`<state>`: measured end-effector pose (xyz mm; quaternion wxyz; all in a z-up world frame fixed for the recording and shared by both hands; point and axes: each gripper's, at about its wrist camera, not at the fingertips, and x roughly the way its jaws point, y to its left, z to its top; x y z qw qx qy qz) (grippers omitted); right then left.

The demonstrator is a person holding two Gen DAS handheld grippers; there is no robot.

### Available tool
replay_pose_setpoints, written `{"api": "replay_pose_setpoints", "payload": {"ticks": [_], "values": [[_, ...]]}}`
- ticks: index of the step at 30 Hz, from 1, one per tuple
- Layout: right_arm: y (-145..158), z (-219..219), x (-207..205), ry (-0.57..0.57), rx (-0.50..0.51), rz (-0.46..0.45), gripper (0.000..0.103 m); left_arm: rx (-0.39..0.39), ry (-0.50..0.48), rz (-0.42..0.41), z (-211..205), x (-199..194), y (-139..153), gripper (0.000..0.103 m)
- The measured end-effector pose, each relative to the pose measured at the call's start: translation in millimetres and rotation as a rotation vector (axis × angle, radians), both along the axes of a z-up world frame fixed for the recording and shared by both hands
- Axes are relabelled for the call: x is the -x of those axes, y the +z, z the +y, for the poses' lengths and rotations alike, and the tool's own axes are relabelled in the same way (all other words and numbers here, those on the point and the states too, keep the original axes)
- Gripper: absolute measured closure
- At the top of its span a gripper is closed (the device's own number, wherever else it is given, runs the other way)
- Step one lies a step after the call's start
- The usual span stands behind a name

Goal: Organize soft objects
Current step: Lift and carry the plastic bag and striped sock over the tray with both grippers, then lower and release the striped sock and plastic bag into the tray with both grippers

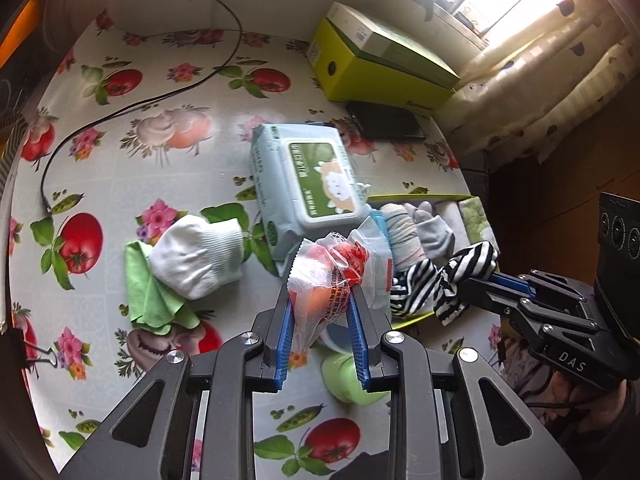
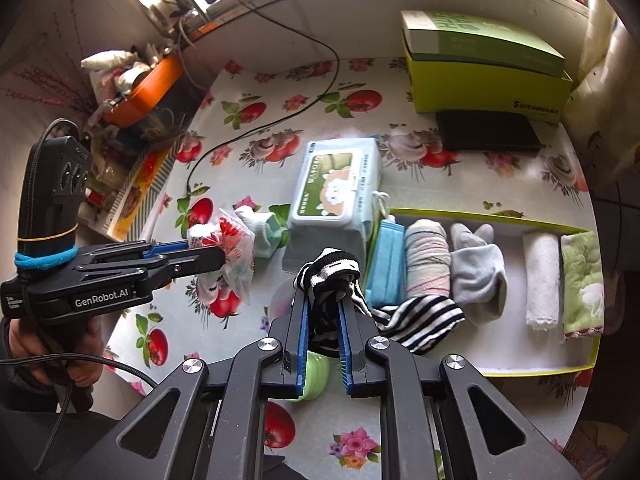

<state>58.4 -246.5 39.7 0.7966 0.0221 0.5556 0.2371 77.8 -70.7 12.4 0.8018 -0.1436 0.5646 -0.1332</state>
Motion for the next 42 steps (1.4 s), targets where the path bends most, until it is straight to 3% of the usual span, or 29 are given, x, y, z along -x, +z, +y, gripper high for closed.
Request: {"api": "replay_pose_setpoints", "payload": {"ticks": [33,42], "values": [[-32,-160,-8,-0.383,0.038,0.035,0.090,-0.044,-0.208,0.002,-91,-27,5,0.077],[-57,-177,-16,-0.426,0.068,0.085,0.090,-0.052,-0.241,0.011,-107,-34,2,0.076]]}}
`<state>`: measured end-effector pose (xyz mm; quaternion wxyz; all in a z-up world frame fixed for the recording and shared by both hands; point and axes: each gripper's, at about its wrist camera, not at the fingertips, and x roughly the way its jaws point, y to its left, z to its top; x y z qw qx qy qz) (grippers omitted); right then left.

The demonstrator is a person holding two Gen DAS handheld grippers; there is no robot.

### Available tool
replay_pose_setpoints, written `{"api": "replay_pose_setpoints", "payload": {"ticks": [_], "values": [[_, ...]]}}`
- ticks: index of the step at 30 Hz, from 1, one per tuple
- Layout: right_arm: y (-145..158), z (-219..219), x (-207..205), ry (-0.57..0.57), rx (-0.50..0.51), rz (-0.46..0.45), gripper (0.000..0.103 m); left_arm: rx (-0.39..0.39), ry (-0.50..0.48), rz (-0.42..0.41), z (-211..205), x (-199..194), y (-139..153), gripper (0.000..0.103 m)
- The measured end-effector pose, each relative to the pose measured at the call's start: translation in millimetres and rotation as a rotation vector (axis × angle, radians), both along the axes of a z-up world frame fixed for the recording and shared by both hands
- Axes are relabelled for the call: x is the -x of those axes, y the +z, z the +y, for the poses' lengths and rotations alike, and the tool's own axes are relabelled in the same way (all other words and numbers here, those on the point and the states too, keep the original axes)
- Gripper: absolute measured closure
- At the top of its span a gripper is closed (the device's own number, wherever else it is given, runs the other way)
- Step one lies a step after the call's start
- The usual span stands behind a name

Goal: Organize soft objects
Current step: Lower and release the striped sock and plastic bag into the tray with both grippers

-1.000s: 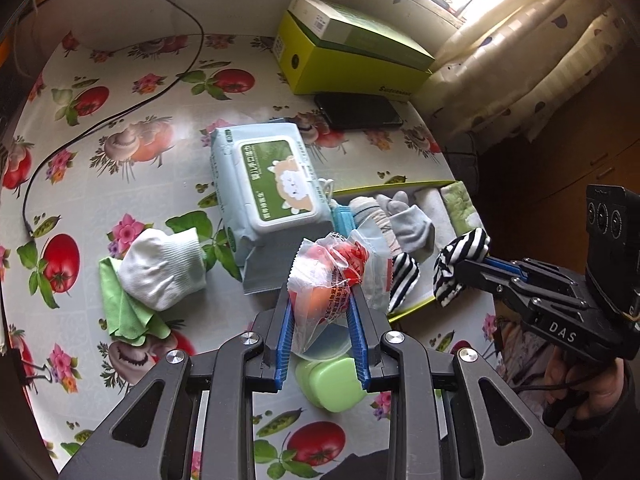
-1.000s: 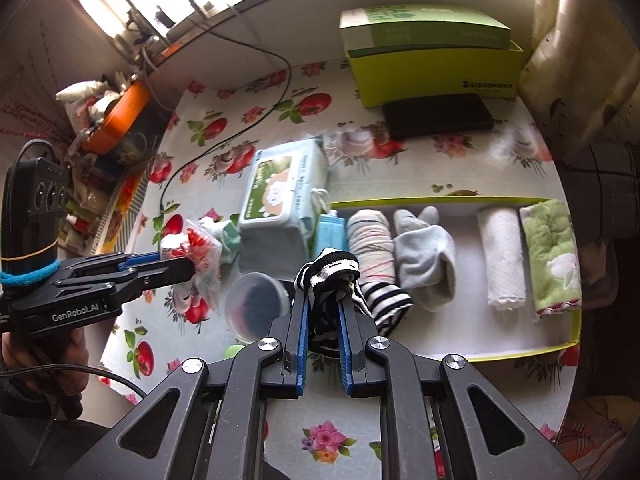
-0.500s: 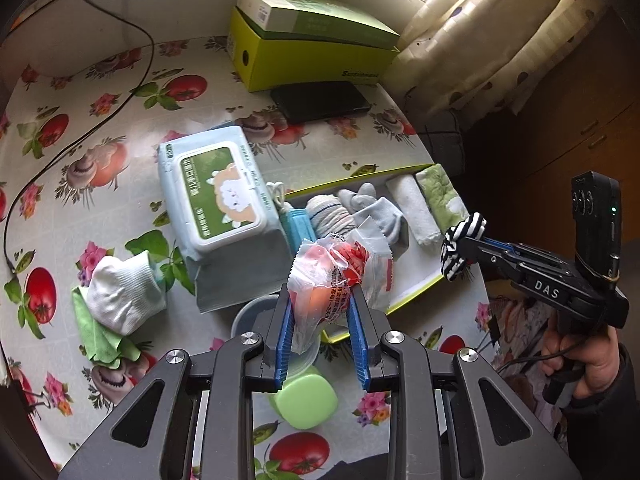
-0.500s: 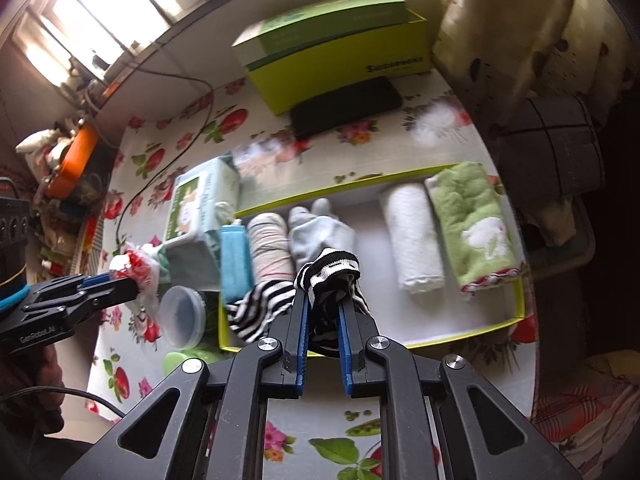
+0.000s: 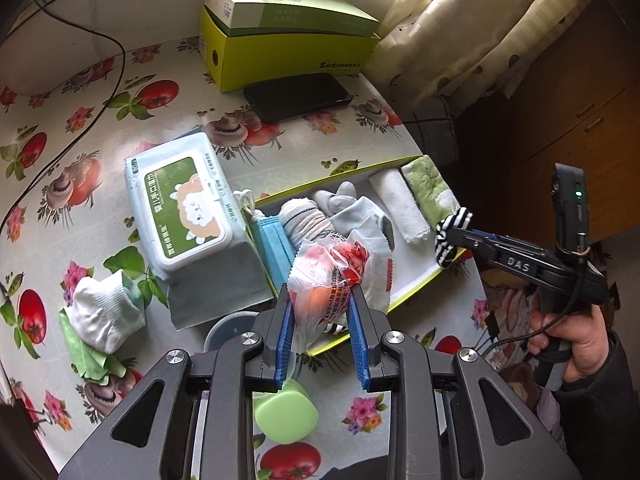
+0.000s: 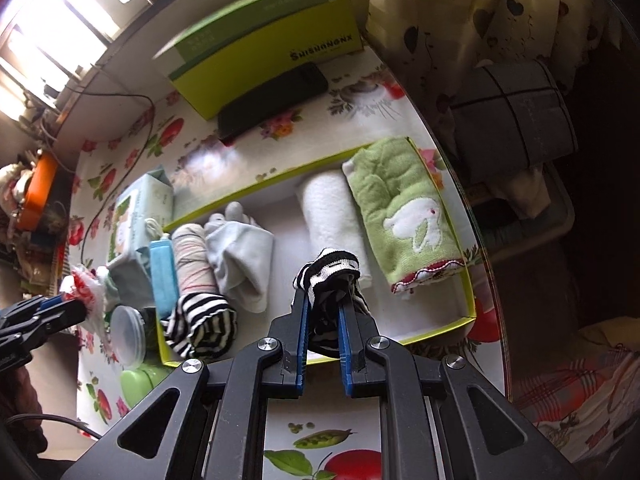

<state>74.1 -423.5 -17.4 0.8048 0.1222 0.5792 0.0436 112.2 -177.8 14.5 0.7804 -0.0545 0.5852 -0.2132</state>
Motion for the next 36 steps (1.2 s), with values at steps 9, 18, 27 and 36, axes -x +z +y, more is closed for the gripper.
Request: {"api": "replay_pose_setpoints", "payload": {"ticks": [9,18,27,36], "values": [[-39,-6,-12,-0.016,-0.003,0.078,0.090,-0.018,-0.046,0.014,-19,-5,-5,0.076],[-22,-7,-6,-0.009,-0.036,0.034,0.068,-0.033,-0.123,0.030,-50,-13,-16,0.076],[-3,-10,6,-0.011,-0.074,-0.020,0.066,-0.071,-0.204,0.059,-88,-20,-39,0.076],[-5,-17,13,-0.033,-0.100,-0.016,0.066,-0.099,-0.218,0.095,-115,-28,-64,0.076]]}}
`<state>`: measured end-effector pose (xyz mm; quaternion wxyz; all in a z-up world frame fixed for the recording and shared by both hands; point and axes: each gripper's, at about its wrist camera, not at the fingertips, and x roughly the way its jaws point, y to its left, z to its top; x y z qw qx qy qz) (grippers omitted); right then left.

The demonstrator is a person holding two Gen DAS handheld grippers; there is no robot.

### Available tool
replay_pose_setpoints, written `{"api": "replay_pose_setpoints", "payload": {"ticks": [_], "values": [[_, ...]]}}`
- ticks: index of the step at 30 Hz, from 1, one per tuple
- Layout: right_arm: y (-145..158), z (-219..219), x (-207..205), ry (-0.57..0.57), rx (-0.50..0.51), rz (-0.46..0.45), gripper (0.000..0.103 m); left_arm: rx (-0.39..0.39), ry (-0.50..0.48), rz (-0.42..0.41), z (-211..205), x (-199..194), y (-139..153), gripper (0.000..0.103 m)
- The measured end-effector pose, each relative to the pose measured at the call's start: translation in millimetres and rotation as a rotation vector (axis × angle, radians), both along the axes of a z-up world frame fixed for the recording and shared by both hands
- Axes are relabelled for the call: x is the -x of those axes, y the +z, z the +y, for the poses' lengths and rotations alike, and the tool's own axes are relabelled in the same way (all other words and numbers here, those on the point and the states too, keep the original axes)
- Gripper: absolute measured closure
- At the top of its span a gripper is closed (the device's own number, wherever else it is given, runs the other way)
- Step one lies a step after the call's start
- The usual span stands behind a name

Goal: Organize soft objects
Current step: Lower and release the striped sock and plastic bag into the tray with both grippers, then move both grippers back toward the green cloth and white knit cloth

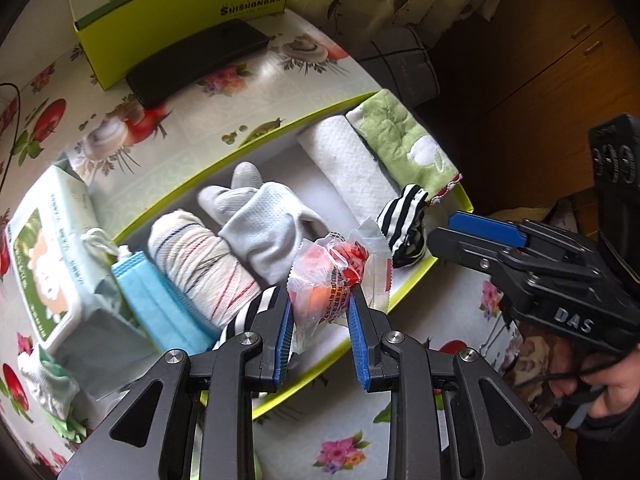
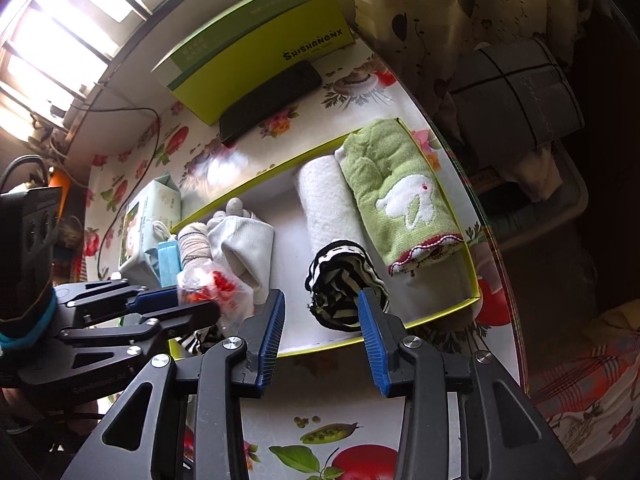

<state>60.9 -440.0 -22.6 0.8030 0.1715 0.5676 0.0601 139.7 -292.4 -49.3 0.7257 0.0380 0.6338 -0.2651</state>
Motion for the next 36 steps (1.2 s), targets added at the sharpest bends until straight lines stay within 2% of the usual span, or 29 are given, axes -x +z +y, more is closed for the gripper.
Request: {"api": "replay_pose_setpoints", "payload": {"ticks": [6,9,10,17,23,24,27,31,36], "values": [[0,1,-1,0.008,0.001,-0.001,0.066,-0.011,0.020,0.016,-6,-4,-15,0.074],[1,4,-1,0.017,0.002,-0.003,0.066,0.000,0.020,0.032,-6,-2,-16,0.068],[2,5,-2,0.018,0.001,-0.004,0.066,0.010,0.020,0.033,-5,-1,-15,0.064],[8,11,-4,0.031,0.007,-0.014,0.066,0.035,0.039,0.019,7,1,-1,0.063],[14,30,-3,0.086,-0.006,-0.025,0.066,0.058,0.131,0.010,31,-3,13,0.063],[11,39,-3,0.109,-0.002,-0.021,0.068,0.062,0.143,0.005,36,-3,16,0.063],[4,56,-6,0.139,-0.022,-0.021,0.082,0.064,0.179,-0.014,52,-4,26,0.063],[-5,73,-16,0.178,-0.023,-0.028,0.087,0.067,0.216,-0.029,66,-5,33,0.063],[-26,84,-20,0.233,0.006,0.055,0.088,0.070,0.246,-0.028,80,-1,36,0.063]]}}
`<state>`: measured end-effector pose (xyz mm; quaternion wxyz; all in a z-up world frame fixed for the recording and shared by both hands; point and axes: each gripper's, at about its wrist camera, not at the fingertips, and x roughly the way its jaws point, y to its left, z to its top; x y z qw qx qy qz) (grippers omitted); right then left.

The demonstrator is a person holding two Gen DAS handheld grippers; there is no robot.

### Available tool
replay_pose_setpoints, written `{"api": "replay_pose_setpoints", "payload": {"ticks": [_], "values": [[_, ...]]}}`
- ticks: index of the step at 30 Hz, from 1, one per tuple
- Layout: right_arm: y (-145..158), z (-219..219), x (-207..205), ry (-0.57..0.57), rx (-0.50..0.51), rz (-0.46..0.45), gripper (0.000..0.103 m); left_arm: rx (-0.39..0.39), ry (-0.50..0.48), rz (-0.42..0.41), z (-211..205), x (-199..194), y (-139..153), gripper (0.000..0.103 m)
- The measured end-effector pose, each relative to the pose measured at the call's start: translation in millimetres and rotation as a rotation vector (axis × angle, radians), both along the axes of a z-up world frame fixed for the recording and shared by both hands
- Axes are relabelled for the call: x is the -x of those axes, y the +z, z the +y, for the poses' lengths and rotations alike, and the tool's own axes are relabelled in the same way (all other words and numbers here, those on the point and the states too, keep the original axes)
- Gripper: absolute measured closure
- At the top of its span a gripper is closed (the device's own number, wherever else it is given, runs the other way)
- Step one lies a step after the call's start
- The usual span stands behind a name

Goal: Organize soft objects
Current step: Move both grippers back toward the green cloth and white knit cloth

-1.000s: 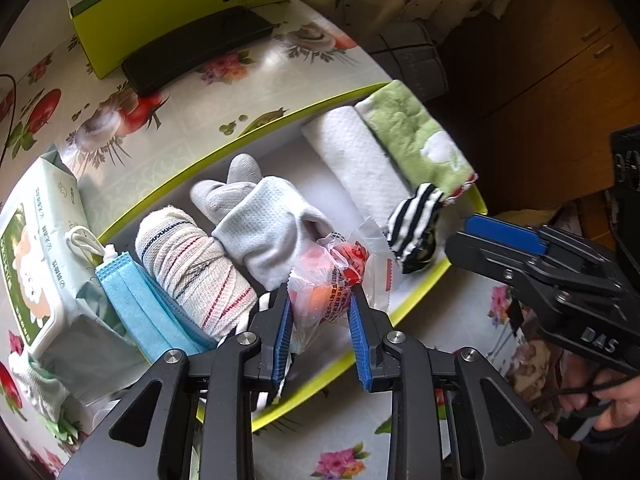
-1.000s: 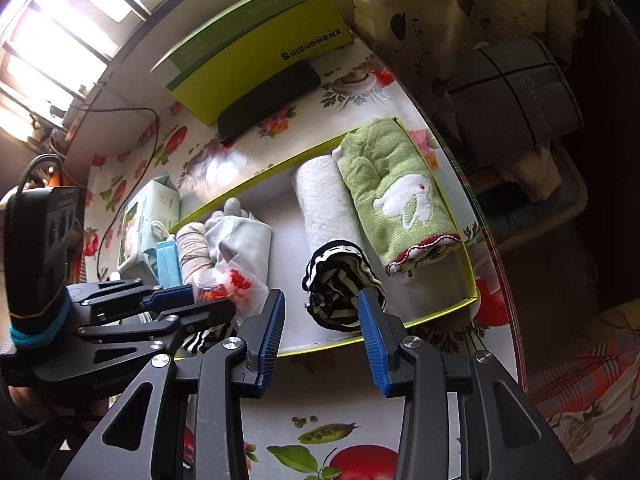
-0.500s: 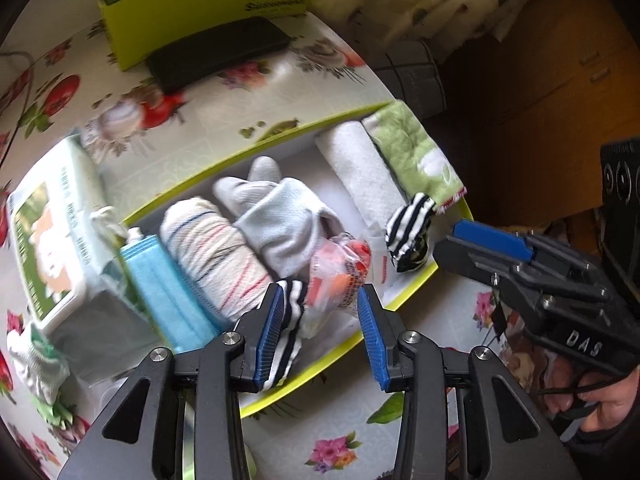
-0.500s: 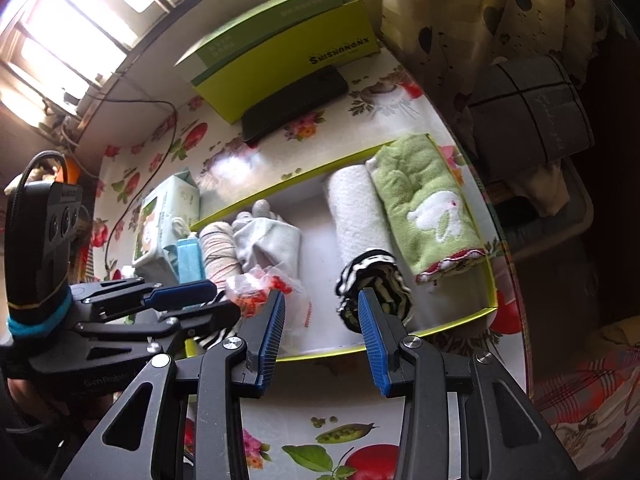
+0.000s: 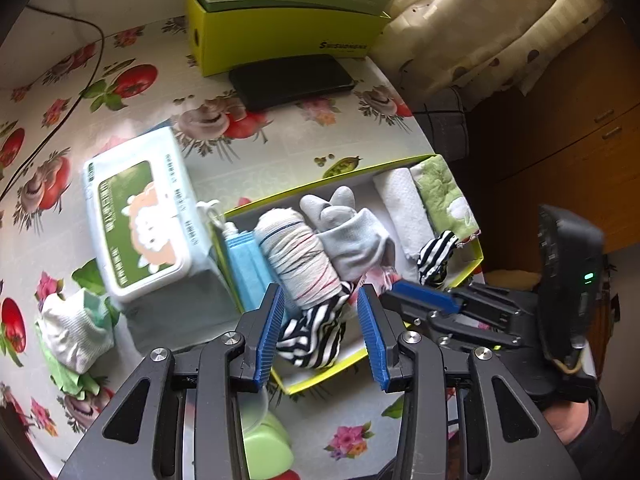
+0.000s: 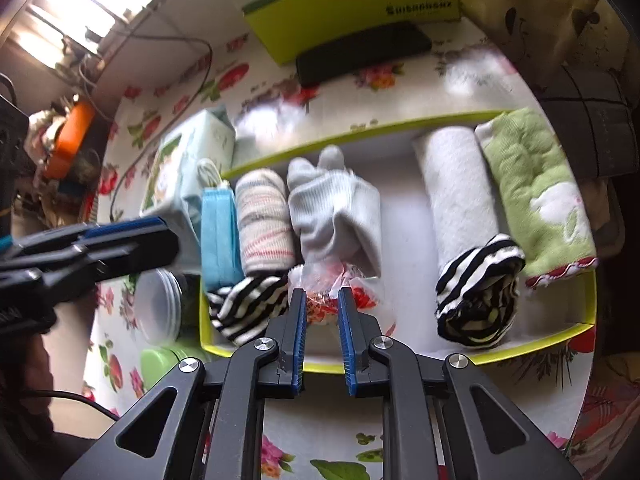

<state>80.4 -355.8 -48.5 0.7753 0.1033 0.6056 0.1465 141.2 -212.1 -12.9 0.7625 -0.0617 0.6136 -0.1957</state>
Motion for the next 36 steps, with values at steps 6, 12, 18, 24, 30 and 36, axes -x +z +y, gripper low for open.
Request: {"api": "replay_pose_setpoints", "payload": {"ticks": [6,12,18,24,30,36], "values": [[-4,-1,4,0.000,0.009,0.038,0.088,0.003,0.013,-0.004,8,6,3,0.063],[29,2,8,0.003,0.005,-0.028,0.087,-0.012,0.017,-0.037,13,10,14,0.063],[60,8,12,-0.001,0.012,-0.084,0.067,-0.030,0.027,-0.075,22,15,28,0.063],[73,24,14,0.025,0.011,-0.107,0.064,-0.048,0.050,-0.098,37,26,36,0.063],[77,39,18,0.050,0.004,-0.112,0.063,-0.059,0.086,-0.102,55,35,37,0.063],[80,53,22,0.080,-0.001,-0.104,0.060,-0.055,0.114,-0.102,69,44,38,0.063]]}}
